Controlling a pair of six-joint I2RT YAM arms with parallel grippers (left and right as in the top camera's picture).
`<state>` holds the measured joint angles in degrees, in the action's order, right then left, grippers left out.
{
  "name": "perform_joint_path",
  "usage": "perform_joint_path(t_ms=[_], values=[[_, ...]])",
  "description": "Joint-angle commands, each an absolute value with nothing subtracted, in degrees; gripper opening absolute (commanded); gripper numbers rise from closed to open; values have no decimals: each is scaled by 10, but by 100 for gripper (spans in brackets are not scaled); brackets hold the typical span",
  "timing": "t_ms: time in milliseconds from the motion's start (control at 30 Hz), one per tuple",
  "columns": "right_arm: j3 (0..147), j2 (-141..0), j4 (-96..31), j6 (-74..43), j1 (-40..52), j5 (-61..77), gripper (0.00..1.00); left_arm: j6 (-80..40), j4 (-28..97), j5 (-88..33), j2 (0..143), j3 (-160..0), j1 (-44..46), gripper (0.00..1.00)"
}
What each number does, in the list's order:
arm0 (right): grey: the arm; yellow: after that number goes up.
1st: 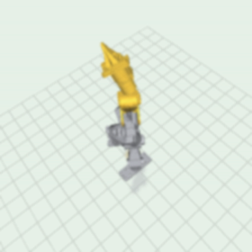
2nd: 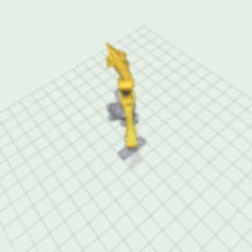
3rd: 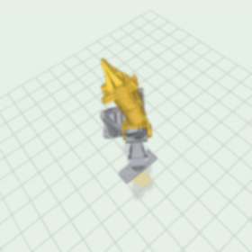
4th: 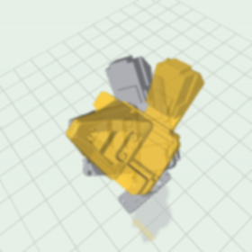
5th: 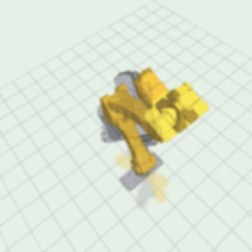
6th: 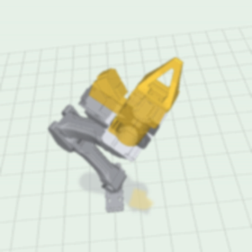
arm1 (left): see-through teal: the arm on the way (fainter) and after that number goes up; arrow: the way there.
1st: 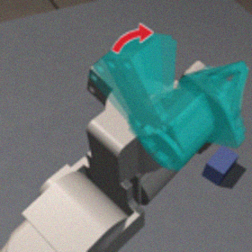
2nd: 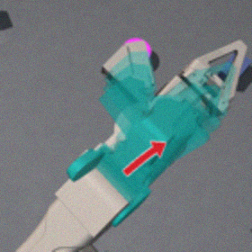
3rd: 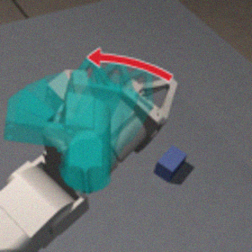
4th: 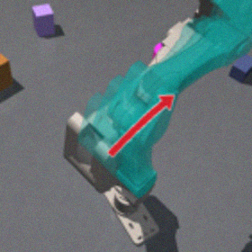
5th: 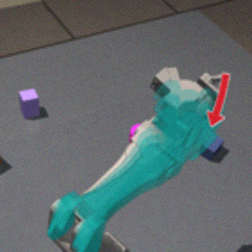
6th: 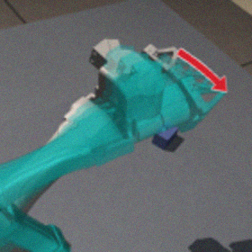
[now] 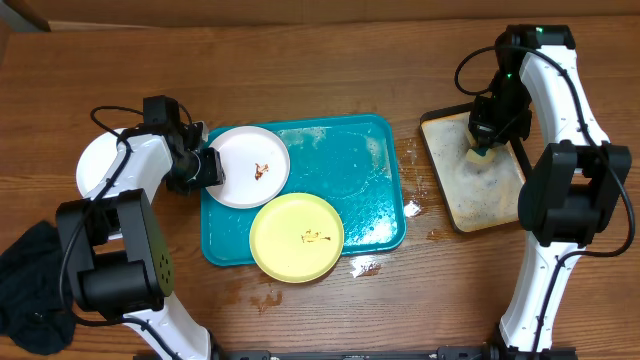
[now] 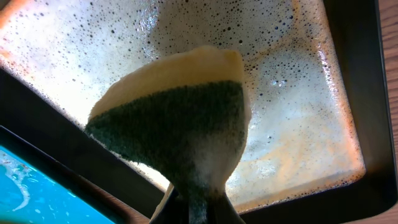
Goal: Clean dirty plates on tray and stack at the side
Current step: 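Grip the rim of the sauce-stained white plate with the left gripper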
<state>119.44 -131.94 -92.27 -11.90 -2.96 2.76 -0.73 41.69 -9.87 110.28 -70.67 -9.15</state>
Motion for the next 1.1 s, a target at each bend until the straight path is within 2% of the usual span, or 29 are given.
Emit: perform_joint_path(t_ms=[0, 267, 633, 833, 1067], values=[[1193, -1299, -922, -115, -30, 31, 4, -24, 421, -123, 1103, -700, -90, 53], [1193, -1299, -925, -115, -30, 31, 4, -33, 444, -114, 1057, -735, -90, 59], [1193, -1299, -927, -115, -30, 31, 4, -54, 470, -101, 1031, -754, -90, 59], [1193, -1299, -927, -115, -30, 31, 4, -53, 467, -103, 1038, -750, -85, 50], [1193, -1299, -930, -115, -30, 31, 4, -53, 458, -103, 1046, -750, -48, 49]])
